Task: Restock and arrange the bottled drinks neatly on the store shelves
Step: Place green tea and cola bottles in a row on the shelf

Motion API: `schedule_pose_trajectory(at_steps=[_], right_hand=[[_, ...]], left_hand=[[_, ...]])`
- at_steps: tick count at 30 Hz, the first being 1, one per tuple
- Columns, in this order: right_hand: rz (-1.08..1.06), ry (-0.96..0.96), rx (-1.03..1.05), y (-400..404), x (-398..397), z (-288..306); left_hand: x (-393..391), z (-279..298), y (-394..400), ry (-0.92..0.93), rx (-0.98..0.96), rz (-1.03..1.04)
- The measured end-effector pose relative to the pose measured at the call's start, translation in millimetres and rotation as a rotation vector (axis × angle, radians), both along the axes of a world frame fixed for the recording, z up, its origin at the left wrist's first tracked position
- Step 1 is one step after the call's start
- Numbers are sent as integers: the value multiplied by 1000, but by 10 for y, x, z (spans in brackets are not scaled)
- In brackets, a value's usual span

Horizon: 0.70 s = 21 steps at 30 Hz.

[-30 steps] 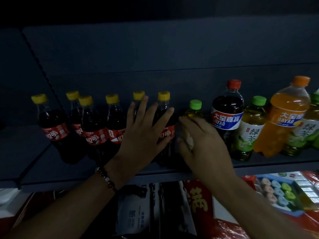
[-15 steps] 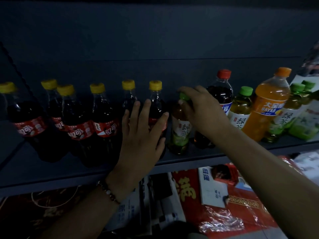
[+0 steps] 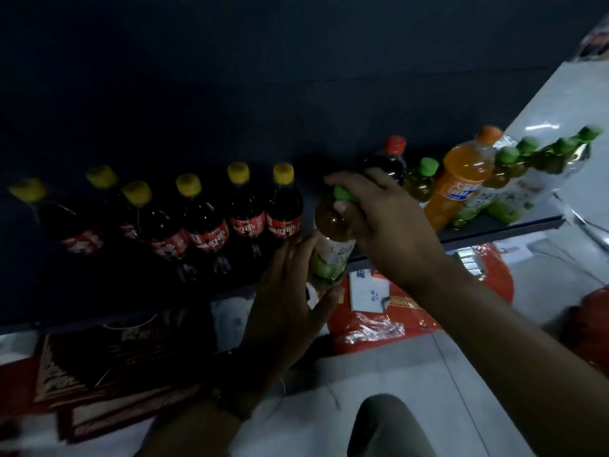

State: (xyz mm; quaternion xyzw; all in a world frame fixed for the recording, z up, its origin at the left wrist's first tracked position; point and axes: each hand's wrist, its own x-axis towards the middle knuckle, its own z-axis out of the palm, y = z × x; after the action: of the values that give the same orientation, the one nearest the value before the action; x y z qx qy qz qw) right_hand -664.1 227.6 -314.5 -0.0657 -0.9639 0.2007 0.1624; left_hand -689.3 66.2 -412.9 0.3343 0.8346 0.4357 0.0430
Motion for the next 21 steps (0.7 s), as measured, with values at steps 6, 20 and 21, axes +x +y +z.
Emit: schedule_pose_trajectory(at_steps=[6, 20, 21], right_hand=[[12, -124, -127, -241, 569, 1217], [-8, -187, -995, -250, 1882, 2771], [-17, -229, -1145, -259, 2006, 2766]], left_hand=[[479, 1232, -33, -262, 145, -47], [1429, 3450, -196, -576, 243, -63], [1488, 3558, -195, -606, 272, -54]])
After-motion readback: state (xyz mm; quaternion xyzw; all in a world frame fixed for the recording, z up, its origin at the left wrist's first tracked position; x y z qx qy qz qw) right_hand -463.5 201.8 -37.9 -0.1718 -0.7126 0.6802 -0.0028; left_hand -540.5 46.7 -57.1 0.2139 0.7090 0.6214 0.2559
